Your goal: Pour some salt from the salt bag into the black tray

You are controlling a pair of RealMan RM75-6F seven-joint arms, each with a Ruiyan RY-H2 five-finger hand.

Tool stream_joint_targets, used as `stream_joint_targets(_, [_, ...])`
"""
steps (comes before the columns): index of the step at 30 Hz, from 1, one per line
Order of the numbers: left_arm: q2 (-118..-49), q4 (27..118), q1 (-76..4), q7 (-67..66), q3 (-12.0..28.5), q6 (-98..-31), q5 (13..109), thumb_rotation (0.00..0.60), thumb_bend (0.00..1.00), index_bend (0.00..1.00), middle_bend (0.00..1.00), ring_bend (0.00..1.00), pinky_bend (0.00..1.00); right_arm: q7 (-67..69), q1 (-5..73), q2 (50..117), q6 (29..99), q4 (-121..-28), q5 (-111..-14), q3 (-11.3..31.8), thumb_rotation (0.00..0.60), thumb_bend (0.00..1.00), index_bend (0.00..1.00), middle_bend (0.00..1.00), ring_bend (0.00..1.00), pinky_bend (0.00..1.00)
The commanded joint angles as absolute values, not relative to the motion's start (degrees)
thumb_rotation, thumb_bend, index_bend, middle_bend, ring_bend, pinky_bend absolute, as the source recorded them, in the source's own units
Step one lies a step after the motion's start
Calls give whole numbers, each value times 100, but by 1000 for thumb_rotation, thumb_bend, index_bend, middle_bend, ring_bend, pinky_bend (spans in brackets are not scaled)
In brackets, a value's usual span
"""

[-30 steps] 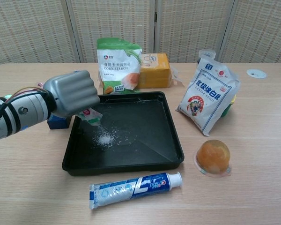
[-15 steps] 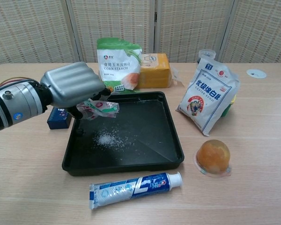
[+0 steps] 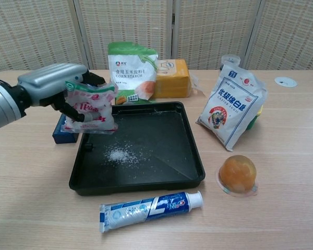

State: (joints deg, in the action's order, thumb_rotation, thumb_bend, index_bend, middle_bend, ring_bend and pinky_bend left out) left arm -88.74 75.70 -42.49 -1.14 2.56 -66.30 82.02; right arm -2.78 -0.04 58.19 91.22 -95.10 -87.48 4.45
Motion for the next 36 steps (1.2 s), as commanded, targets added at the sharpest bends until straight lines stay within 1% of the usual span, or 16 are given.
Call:
stream_joint_targets(1, [-8679, 7265, -3963, 643, 219, -6851, 8441, 600, 699, 506, 734, 739, 742, -290, 3, 5815, 9117, -9523, -8758, 446, 600, 421, 41, 75, 140, 37])
stream_joint_targets(7, [-8465, 6931, -3752, 1442, 62, -6757, 8511, 600, 698, 506, 734, 733, 742, -304, 13, 5822, 9110, -9538, -8769, 447, 600, 420, 41, 75, 139, 37])
stream_joint_targets(15, [-8429, 6474, -3588, 1856, -101, -6467, 8529, 600, 698, 510, 734, 731, 741, -337, 24, 5799, 9096, -9593, -8776, 449, 600, 421, 41, 75, 141, 37])
stream_joint_targets(18, [-8489, 6314, -3554, 2098, -131, -6457, 8609, 600, 698, 507, 734, 726, 741, -352, 20, 5800, 9093, -9606, -8782, 438, 600, 421, 41, 75, 141, 37])
stream_joint_targets(25, [-8731, 5902, -3486, 2625, -149, -6682, 8875, 600, 698, 508, 734, 715, 741, -366, -15, 5799, 9120, -9626, -8759, 428, 600, 421, 41, 75, 141, 37])
stream_joint_targets(29, [-8886, 5554, -3520, 2636, -195, -6549, 8942, 600, 698, 505, 724, 697, 721, -371, -32, 5788, 9147, -9644, -8773, 422, 600, 421, 42, 75, 141, 37])
stream_joint_targets(36, [-9031, 5221, -3503, 2780, -221, -6491, 8994, 600, 697, 500, 701, 674, 685, -426, -87, 5742, 9237, -9715, -8782, 422, 600, 420, 41, 75, 140, 37])
